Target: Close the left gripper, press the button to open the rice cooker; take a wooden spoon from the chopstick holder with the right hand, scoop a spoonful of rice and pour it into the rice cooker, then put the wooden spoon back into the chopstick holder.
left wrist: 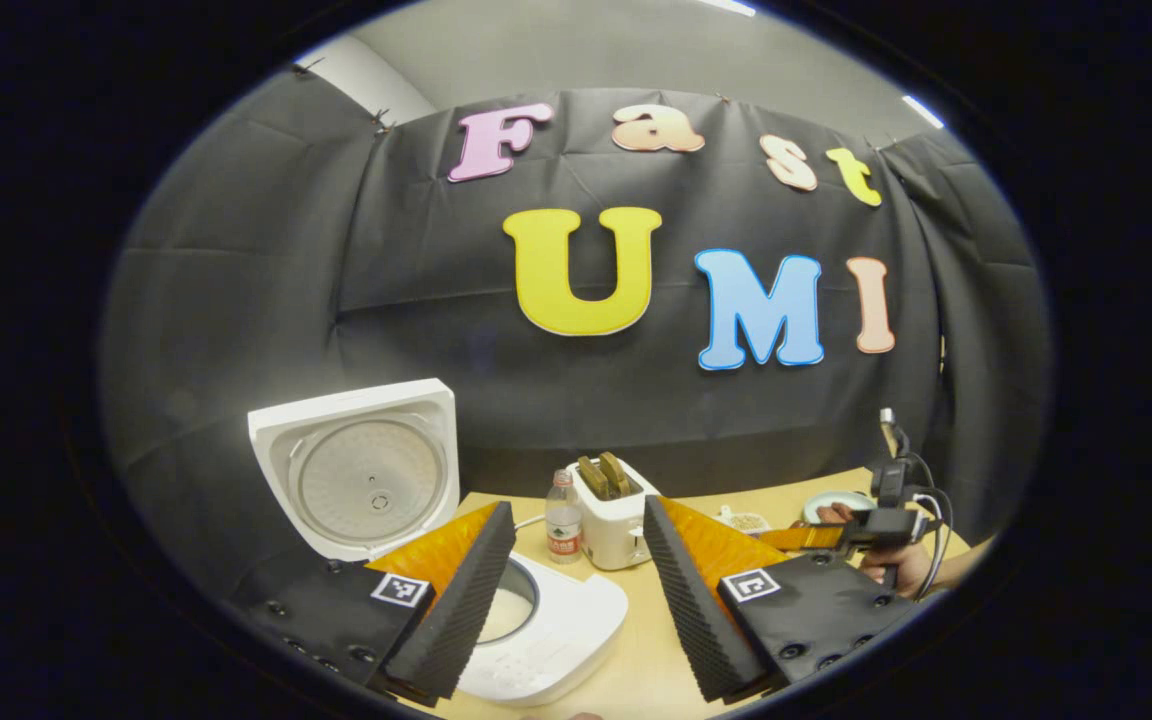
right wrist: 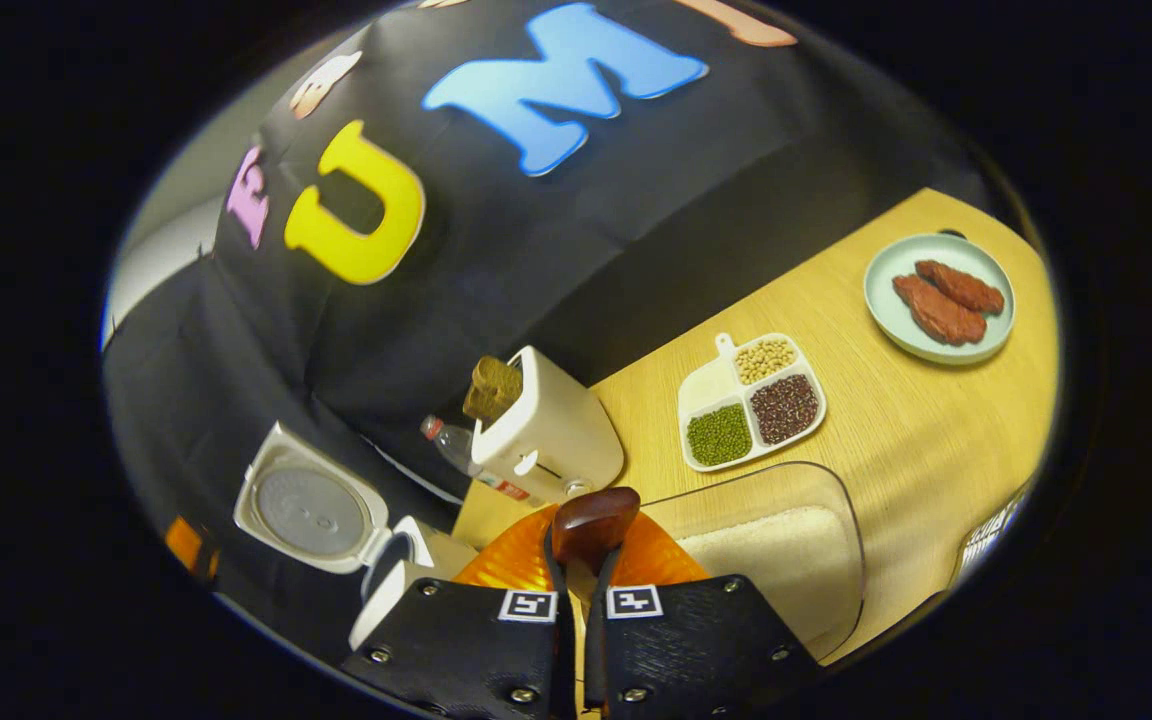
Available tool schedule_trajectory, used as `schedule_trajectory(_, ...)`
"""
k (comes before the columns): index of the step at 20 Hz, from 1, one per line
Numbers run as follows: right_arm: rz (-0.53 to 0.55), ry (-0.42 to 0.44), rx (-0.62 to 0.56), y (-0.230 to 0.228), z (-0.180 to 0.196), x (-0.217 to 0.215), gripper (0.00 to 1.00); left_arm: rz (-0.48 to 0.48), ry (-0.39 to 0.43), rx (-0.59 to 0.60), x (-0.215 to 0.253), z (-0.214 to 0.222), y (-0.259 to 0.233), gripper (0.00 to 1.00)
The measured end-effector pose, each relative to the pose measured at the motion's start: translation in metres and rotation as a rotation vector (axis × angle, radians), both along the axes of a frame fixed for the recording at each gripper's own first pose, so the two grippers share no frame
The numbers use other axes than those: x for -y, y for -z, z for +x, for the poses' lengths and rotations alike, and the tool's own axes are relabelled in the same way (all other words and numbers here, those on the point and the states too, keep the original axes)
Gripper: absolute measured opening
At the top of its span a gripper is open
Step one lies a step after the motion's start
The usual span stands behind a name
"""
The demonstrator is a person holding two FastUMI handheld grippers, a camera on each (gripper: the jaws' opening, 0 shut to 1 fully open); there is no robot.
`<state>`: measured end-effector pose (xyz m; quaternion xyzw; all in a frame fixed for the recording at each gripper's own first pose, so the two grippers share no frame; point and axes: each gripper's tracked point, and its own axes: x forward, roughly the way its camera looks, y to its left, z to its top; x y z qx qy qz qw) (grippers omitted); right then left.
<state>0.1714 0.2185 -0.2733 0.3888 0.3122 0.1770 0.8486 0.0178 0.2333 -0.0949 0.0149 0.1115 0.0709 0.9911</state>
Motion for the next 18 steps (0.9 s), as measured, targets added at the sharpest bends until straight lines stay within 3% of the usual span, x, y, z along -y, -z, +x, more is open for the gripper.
schedule_trajectory(4, 0.179, 0.121, -0.027, -0.021, 0.007, 0.038, 0.04, 0.002, 0.000, 0.010, 0.000, 0.001, -0.004, 0.91)
schedule_trajectory(10, 0.416, 0.174, -0.028, -0.067, 0.004, 0.046, 0.04, 0.005, 0.015, 0.021, 0.001, 0.004, -0.007, 0.91)
schedule_trajectory(18, 0.429, 0.076, 0.015, -0.116, -0.007, -0.002, 0.04, 0.030, 0.024, 0.046, -0.011, -0.009, -0.013, 0.91)
